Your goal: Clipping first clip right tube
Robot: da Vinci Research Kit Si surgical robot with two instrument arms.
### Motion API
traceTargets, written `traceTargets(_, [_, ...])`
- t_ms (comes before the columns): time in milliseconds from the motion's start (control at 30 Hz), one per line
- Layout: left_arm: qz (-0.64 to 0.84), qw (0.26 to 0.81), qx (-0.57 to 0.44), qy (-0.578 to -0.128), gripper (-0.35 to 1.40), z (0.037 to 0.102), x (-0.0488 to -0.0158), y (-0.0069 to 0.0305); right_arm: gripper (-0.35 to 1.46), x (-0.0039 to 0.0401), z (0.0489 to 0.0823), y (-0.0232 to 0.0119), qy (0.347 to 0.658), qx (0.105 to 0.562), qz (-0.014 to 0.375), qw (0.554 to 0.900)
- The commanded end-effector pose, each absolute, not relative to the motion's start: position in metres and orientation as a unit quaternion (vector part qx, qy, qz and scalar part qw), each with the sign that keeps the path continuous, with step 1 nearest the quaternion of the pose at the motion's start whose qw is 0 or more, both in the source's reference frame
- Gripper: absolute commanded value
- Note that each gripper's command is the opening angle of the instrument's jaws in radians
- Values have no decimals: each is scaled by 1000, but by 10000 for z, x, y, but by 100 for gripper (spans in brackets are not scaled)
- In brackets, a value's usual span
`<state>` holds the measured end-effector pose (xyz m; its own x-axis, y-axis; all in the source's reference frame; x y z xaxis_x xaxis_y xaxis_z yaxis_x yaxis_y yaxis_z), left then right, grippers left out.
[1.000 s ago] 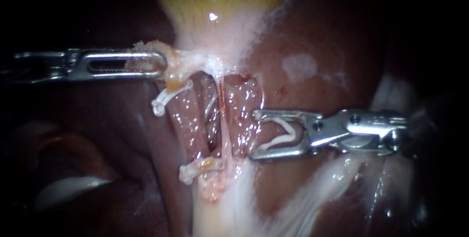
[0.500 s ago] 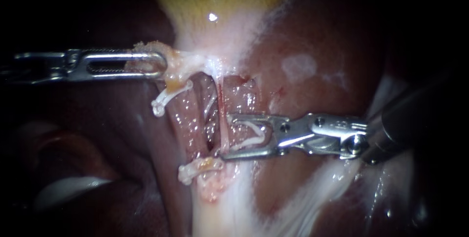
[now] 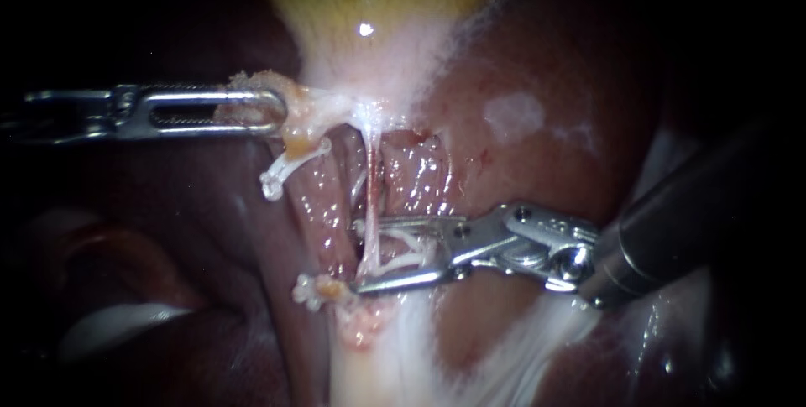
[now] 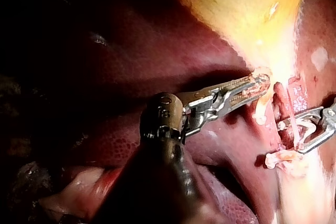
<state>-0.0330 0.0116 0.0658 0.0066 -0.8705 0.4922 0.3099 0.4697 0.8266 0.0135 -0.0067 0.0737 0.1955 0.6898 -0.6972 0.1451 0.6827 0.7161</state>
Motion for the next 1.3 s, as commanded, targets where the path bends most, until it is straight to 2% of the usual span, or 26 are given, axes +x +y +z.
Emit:
traceTargets(33, [-446, 661, 257, -545, -35, 658, -330, 116, 44, 136, 737, -68, 605, 349, 200, 687])
traceTargets(800, [-446, 661, 257, -546, -35, 659, -330, 115, 32, 136, 741, -74, 600, 381, 219, 668])
traceTargets(900, [-446, 661, 257, -546, -35, 659, -330, 115, 22, 135, 742, -75, 599, 384, 220, 667])
traceTargets(1133, [-446, 662, 256, -546, -35, 660, -330, 115, -32, 128, 742, -73, 598, 375, 228, 670])
traceTargets(1300, [-446, 662, 256, -546, -35, 661, -330, 115, -35, 128, 742, -74, 591, 376, 226, 677])
